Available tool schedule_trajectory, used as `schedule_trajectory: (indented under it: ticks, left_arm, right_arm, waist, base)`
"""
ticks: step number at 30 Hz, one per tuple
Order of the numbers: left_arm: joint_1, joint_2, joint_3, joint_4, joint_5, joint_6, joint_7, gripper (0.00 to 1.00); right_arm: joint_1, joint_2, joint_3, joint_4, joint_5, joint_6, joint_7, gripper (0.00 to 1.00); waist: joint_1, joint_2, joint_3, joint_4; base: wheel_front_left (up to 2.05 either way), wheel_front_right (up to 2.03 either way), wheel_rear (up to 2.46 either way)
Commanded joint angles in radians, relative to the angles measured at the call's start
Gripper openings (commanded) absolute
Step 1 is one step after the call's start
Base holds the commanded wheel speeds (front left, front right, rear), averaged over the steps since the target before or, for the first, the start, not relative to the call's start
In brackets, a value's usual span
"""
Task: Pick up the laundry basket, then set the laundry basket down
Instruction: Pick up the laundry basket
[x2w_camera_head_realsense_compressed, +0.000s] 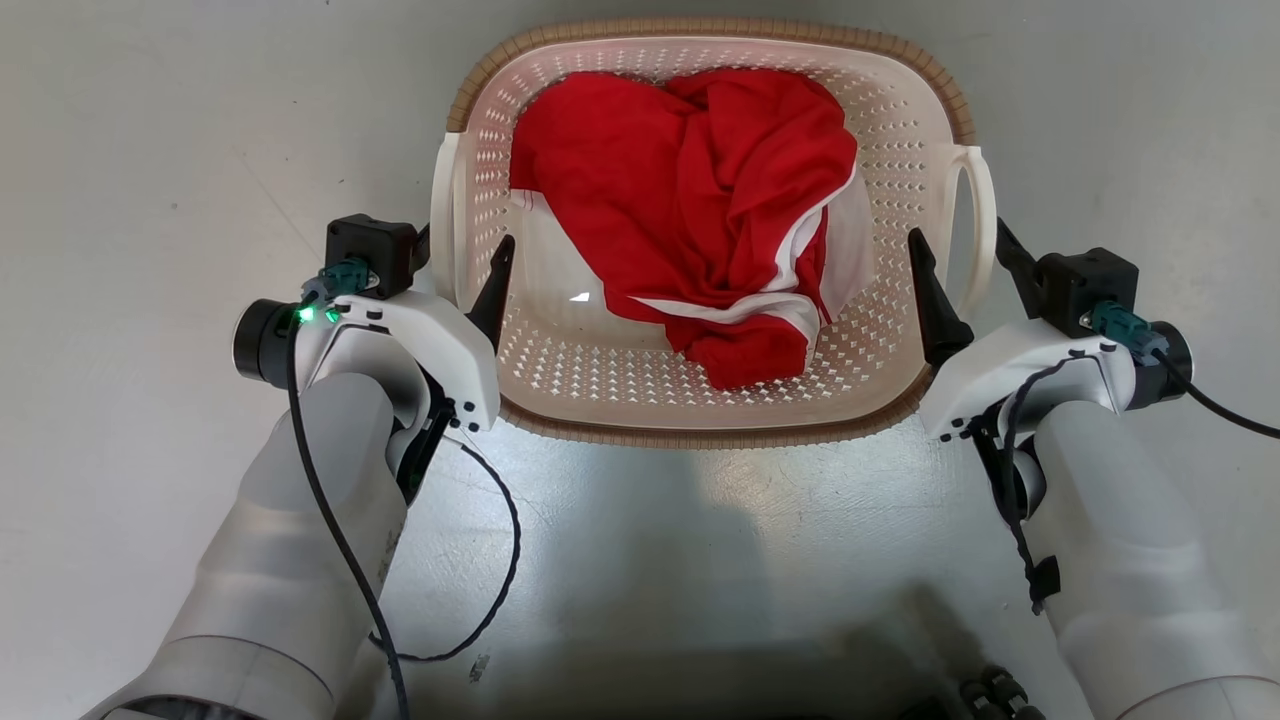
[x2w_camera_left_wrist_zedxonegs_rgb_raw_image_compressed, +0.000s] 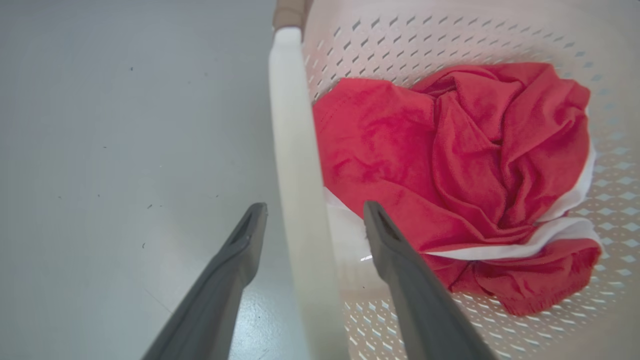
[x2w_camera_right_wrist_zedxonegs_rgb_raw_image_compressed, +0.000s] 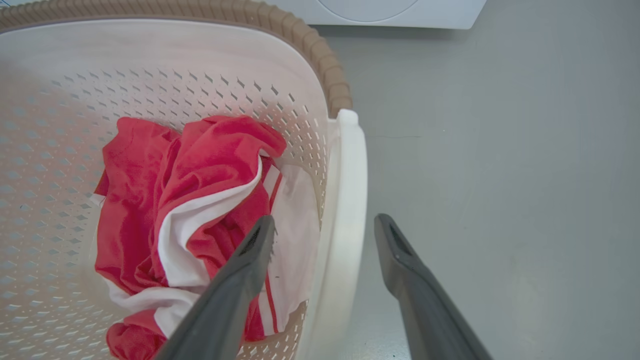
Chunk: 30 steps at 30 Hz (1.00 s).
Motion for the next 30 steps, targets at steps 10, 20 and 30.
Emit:
schedule_trajectory:
  ticks: [10,20,30]
  left_arm:
    - [0.01,0.03,0.032,-0.001,0.011,0.008,-0.006,1.0]
    - [0.007,0.029,0.038,0.002,0.016,0.007,-0.006,1.0]
    - [0.01,0.027,0.044,-0.001,0.021,0.006,-0.006,1.0]
  right_arm:
    - [0.025,0.008,0.023,0.0,0.013,0.006,-0.014,1.0]
    - [0.024,0.008,0.026,0.015,0.015,0.006,-0.014,1.0]
    - [0.019,0.008,0.027,0.029,0.016,0.006,-0.014,1.0]
  waist:
    - [0.0,0.0,-0.005,0.001]
    - [0.0,0.0,-0.003,0.001]
    - [0.0,0.0,-0.003,0.003]
  base:
    - [0.0,0.0,0.0]
    - [0.0,0.0,0.0]
    - [0.0,0.0,0.0]
